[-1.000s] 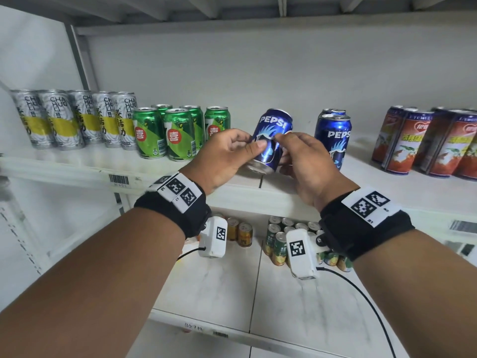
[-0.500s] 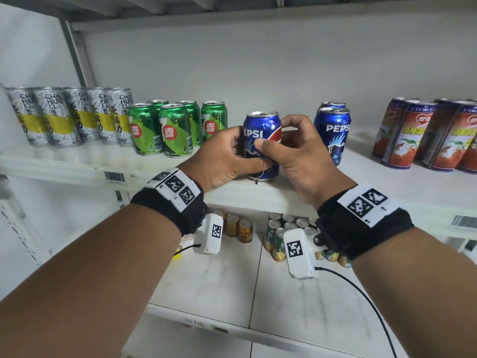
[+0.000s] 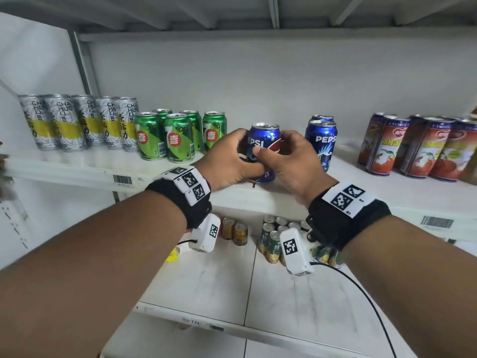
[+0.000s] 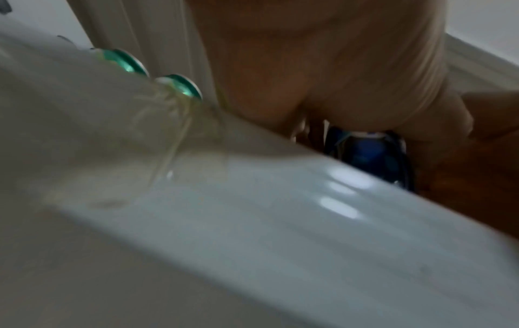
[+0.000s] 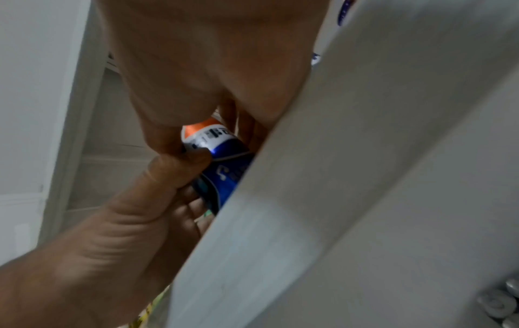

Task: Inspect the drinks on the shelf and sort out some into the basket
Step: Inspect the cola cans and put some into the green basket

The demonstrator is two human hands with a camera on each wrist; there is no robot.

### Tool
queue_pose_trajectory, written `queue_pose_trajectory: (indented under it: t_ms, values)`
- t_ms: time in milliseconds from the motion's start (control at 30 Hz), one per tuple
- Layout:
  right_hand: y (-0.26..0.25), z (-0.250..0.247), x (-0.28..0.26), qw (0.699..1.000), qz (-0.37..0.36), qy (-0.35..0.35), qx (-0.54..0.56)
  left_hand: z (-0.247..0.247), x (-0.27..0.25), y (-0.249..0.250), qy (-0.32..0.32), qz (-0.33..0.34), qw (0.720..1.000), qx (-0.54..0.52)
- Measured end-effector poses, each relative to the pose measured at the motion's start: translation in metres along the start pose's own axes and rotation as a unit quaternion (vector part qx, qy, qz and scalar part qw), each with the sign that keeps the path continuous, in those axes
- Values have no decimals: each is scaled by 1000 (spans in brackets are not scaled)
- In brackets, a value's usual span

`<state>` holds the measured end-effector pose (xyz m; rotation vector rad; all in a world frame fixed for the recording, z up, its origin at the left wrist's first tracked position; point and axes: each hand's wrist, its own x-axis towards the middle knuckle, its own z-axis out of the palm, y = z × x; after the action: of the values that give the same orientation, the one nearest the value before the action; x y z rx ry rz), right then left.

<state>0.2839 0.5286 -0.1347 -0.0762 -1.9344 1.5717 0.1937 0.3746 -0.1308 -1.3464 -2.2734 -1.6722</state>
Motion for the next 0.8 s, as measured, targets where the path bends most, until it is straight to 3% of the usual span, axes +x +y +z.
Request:
queue_pose_trajectory:
  t_ms: [133, 267, 400, 467, 567, 800]
  values:
    - [-22, -9, 7, 983, -36, 29, -177, -5, 13, 21, 7, 24, 997, 69]
    - [-56, -32, 20, 960, -95, 40, -262, -8, 33, 39, -32, 13, 990, 134]
    - [-79, -57, 37, 843, -187, -39, -503, -9, 56, 54, -118, 5, 976, 181]
    - [-80, -65, 48, 807, -195, -62, -553, -10, 70, 62, -158, 13, 962, 224]
    - [-75, -70, 63, 792, -186, -63, -579, -9, 93, 66, -179, 30, 941, 285]
    - [-72, -82, 100, 770, -109, -77, -624, -3, 160, 51, -190, 74, 926, 318]
